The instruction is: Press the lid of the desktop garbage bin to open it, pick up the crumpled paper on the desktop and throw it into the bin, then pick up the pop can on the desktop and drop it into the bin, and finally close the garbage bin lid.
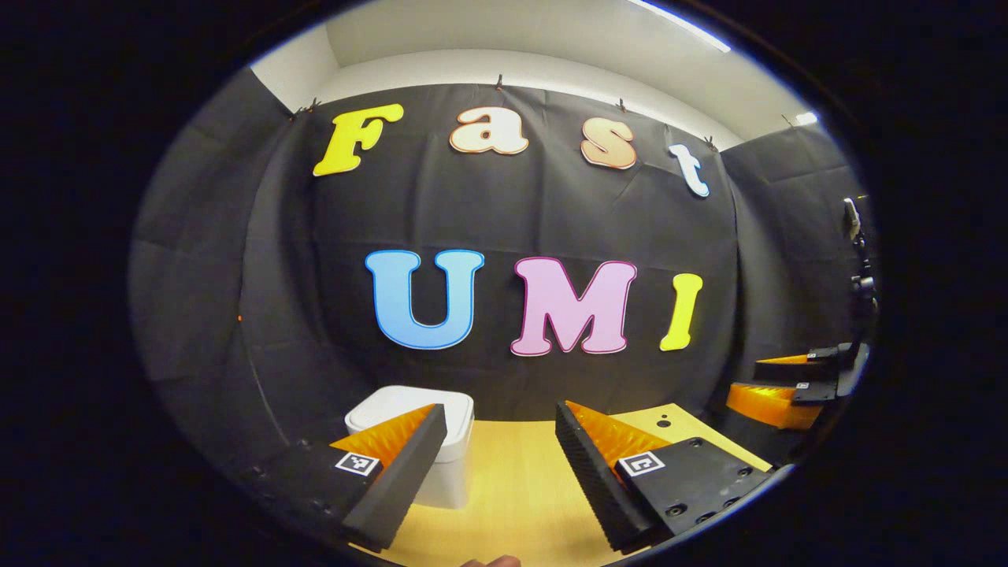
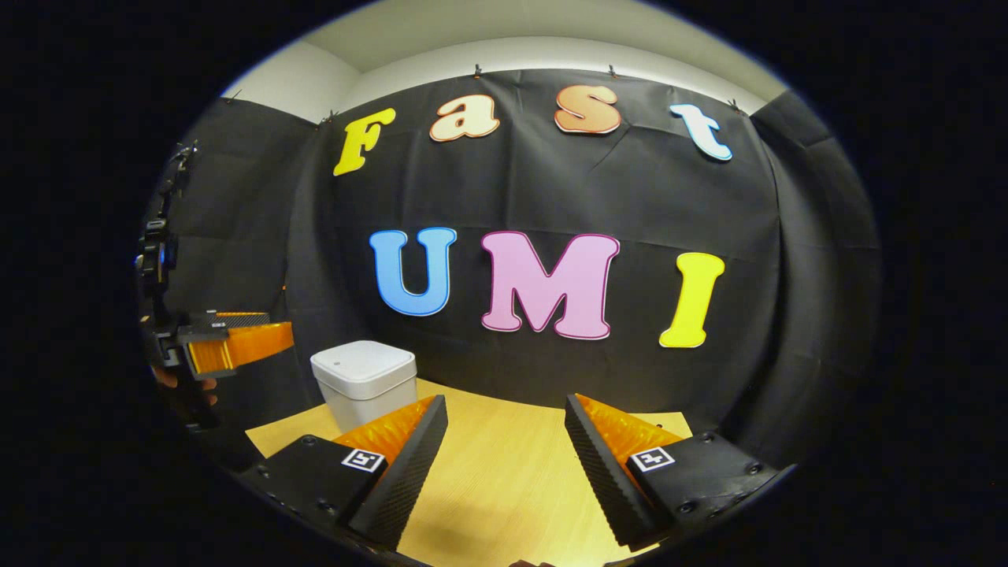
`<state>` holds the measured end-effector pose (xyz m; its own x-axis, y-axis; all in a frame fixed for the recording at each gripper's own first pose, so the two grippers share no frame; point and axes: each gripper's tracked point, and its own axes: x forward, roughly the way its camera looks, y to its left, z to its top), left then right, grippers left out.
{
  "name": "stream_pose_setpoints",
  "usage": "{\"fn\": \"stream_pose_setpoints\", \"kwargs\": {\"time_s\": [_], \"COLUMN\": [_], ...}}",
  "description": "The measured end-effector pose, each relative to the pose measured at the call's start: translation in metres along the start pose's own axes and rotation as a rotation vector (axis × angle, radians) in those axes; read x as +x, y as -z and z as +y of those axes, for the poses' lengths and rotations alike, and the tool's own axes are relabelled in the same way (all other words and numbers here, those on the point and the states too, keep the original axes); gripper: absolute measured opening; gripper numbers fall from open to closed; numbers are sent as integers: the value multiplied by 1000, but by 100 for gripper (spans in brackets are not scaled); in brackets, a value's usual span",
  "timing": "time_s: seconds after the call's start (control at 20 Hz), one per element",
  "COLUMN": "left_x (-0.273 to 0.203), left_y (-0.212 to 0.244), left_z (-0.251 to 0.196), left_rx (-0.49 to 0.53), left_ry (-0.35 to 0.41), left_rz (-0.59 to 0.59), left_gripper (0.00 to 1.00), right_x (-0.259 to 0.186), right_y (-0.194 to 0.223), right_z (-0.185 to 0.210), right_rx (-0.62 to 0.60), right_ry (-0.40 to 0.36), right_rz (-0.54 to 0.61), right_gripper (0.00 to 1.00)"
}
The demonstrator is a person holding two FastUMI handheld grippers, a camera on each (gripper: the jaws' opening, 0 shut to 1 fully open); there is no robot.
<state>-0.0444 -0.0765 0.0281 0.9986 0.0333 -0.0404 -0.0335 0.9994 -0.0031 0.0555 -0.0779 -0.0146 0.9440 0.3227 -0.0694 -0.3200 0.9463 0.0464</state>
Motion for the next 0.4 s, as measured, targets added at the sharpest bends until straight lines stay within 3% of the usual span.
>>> {"fn": "stream_pose_setpoints", "kwargs": {"time_s": [0.4], "left_x": [-83], "left_y": [27], "left_z": [-41], "left_rx": [-65], "left_ry": [-159], "left_rz": [-17], "left_gripper": [95], "right_x": [-25], "right_y": [2], "right_z": [16], "right_rx": [-101], "right_ry": [-171], "right_rz": [-68], "right_gripper": [96]}}
